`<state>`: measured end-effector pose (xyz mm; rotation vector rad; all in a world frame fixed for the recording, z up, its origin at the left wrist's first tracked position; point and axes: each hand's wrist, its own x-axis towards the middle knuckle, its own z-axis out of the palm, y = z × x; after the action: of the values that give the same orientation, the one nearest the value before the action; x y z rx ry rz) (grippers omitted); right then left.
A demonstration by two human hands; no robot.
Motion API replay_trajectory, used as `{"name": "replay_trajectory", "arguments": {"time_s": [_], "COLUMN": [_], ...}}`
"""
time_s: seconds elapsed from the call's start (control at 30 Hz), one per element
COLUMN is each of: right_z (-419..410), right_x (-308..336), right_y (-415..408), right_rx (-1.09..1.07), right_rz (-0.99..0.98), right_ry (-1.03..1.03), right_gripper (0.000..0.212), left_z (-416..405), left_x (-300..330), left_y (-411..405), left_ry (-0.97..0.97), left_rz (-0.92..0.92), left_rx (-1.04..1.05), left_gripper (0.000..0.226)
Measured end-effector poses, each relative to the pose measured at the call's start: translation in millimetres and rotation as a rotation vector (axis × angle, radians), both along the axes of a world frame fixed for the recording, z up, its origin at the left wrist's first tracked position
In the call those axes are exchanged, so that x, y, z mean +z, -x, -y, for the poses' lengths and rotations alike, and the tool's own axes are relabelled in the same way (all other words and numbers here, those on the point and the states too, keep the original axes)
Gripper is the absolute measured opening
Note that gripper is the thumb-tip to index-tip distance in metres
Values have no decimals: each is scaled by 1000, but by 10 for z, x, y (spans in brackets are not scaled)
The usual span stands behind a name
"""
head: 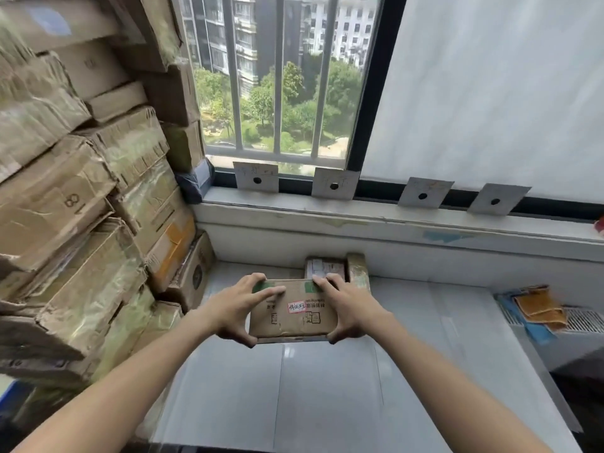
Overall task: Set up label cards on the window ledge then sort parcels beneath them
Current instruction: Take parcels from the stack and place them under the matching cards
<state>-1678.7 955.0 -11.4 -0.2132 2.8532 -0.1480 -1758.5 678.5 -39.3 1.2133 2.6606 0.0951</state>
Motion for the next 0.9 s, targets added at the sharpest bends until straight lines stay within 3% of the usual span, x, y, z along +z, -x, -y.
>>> {"name": "replay_trajectory", "arguments": {"time_s": [0.13, 0.27, 0.37, 0.43, 0.6, 0.77, 0.9], "right_z": [227, 381, 551, 666, 824, 817, 761], "right_x": [-278, -505, -593, -661, -844, -1037, -1252], "right_y": [158, 321, 490, 609, 948, 1331, 1668], "right_rx": [-55, -262, -345, -431, -541, -474, -402], "right_rz": [63, 123, 72, 5, -10, 72, 167], "right_ry": [50, 272, 365, 394, 491, 503, 524], "right_gripper": [136, 131, 115, 106, 70, 63, 61], "left_z": [195, 291, 212, 190, 225, 273, 180], "left_x": [-290, -579, -683, -748, -901, -1062, -1227], "left_y": [93, 90, 118, 173, 426, 714, 1012], "left_ry": [-57, -467, -605, -659, -578, -520, -519], "left_rz": [-30, 76, 152, 174, 214, 383, 407], "left_rx": [61, 536, 678, 740, 864, 977, 1001], "left_gripper": [111, 82, 54, 49, 59, 64, 77]}}
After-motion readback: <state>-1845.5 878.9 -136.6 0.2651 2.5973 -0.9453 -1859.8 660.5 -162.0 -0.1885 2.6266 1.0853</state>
